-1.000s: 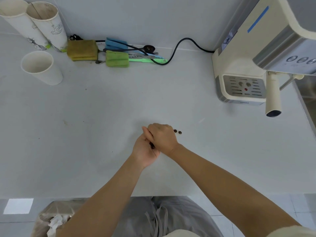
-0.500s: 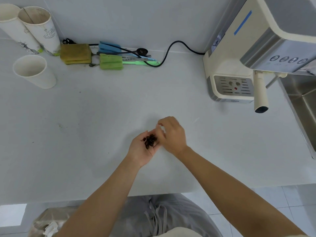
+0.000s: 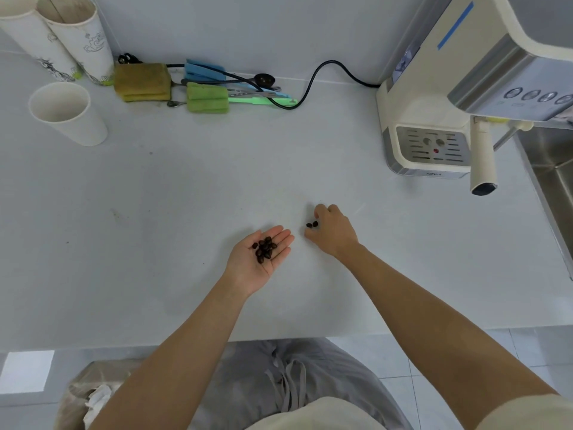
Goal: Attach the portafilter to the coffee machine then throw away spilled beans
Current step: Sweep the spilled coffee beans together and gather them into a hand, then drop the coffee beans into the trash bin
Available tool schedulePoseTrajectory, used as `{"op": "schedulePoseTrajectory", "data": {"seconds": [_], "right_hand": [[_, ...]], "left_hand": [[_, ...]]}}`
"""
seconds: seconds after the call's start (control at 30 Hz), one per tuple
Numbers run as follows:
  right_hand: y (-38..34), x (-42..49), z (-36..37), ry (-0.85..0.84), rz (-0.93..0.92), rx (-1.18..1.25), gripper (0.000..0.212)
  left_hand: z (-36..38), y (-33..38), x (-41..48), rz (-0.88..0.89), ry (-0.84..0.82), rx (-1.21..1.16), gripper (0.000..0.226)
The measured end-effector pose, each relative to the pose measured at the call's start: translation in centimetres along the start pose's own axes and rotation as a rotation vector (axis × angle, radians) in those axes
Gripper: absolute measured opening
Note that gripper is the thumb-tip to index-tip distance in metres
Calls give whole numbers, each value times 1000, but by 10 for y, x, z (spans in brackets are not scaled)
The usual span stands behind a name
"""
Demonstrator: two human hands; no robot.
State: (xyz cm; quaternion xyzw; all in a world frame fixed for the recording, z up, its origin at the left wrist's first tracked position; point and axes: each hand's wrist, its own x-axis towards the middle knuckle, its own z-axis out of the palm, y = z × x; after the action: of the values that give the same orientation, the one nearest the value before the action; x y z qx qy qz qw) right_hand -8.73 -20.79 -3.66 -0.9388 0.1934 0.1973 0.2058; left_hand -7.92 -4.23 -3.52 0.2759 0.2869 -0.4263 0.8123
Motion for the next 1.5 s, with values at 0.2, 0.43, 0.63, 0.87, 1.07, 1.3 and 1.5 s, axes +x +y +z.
{"op": "schedulePoseTrajectory", "data": {"seconds": [0.2, 0.43, 0.63, 0.87, 1.07, 1.3, 1.5], "right_hand": [[-8, 14, 2, -38, -76, -16, 15], [-14, 22, -3, -138, -123, -120, 21], [-9, 21, -6, -115, -121, -7, 28], [-32, -4, -23, -52, -251, 258, 6], [-56, -20, -19, -92, -315, 267, 4], [-68, -35, -25, 17, -335, 434, 20], [-96, -65, -20, 29, -322, 981, 32]], "left_hand": [[-2, 0, 0, -8, -2, 9, 40], [-5, 1, 3, -18, 6, 10, 40], [-6, 3, 5, -4, 7, 13, 41], [1, 3, 8, 30, 10, -16, 40], [10, 2, 8, 93, -34, -116, 36], [15, 8, -3, 220, -32, -175, 52], [10, 19, -24, 373, -1, -247, 33]]}}
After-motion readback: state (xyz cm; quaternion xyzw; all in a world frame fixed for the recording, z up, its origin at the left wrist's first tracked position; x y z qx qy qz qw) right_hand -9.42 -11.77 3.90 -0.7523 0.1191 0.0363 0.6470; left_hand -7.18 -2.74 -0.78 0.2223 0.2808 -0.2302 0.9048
